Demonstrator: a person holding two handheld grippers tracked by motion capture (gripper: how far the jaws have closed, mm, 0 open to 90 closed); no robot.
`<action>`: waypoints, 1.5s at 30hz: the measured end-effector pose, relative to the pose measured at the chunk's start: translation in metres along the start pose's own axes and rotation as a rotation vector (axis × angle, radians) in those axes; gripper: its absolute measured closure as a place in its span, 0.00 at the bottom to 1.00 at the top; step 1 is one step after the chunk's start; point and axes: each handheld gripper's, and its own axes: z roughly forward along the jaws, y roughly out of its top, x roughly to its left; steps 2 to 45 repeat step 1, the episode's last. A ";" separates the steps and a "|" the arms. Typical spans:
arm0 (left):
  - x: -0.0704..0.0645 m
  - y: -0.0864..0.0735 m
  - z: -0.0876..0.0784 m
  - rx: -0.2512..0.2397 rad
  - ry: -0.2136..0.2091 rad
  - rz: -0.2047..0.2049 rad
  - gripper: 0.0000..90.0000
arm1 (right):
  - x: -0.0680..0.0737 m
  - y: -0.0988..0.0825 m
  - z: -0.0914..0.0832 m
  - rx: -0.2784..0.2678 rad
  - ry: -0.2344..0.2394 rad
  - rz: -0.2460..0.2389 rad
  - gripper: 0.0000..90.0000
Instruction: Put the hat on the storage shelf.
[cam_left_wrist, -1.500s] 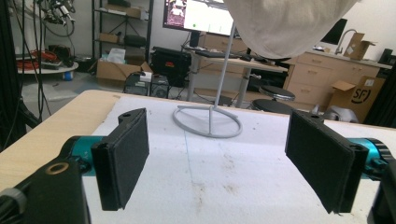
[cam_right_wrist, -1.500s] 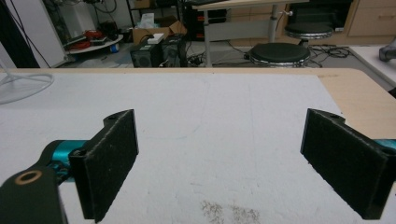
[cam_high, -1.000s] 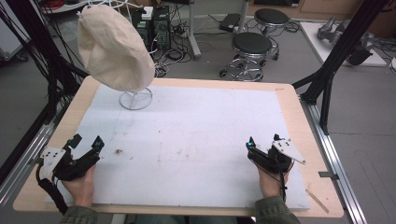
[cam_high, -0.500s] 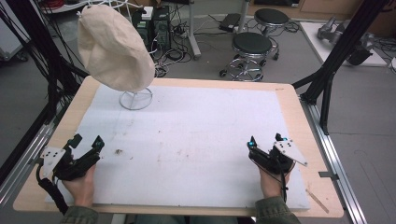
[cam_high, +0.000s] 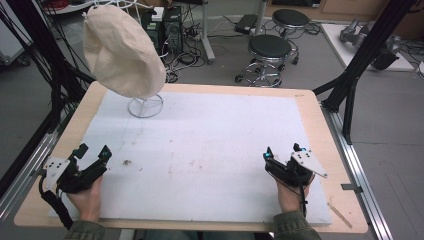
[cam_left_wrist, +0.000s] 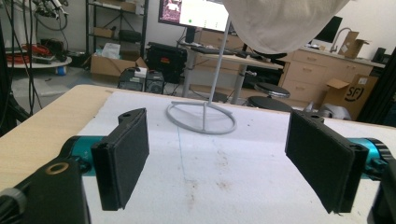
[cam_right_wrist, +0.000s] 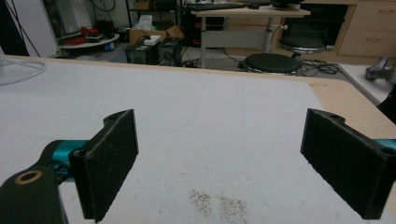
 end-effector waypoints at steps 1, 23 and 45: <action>0.000 0.000 0.000 0.000 0.000 -0.001 0.24 | 0.000 0.000 0.000 0.003 0.000 0.000 0.11; 0.000 0.000 0.000 0.000 0.000 -0.001 0.24 | 0.000 0.000 0.000 0.003 0.000 0.000 0.11; 0.000 0.000 0.000 0.000 0.000 -0.001 0.24 | 0.000 0.000 0.000 0.003 0.000 0.000 0.11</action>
